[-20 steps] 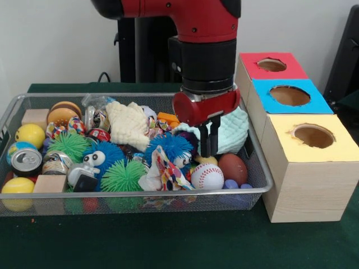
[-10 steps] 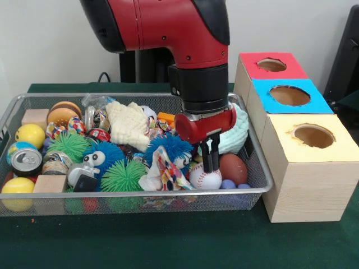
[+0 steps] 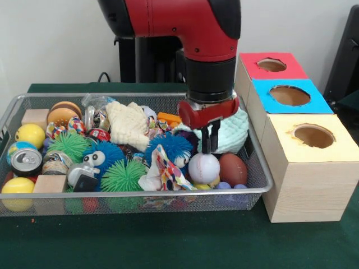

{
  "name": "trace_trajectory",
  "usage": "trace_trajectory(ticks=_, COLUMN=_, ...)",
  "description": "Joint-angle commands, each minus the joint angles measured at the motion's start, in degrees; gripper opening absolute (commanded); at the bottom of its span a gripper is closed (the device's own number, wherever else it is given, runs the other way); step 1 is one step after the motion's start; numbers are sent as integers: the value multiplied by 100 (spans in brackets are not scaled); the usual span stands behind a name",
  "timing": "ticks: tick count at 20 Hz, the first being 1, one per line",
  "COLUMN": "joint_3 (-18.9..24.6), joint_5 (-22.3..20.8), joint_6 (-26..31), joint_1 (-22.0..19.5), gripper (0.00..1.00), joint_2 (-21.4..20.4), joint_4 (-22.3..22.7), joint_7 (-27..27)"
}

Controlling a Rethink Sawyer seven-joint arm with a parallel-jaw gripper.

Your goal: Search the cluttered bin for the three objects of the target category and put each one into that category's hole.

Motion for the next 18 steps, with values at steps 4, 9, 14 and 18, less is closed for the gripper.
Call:
trace_trajectory(ticks=4, joint_3=-850, joint_5=298, joint_6=2354, joint_1=380, gripper=0, joint_2=168, joint_4=89, joint_7=1109)
trace_trajectory(ticks=9, joint_3=-859, joint_5=291, joint_6=2605, joint_1=410, gripper=0, joint_2=199, joint_4=-27, joint_7=1112)
trace_trajectory(ticks=14, joint_3=-828, joint_5=307, joint_6=2560, joint_1=395, gripper=0, joint_2=274, joint_4=-105, joint_7=1116)
trace_trajectory(ticks=18, joint_3=-815, joint_5=372, joint_6=2539, joint_1=417, gripper=0, joint_2=258, joint_4=-125, joint_7=1097)
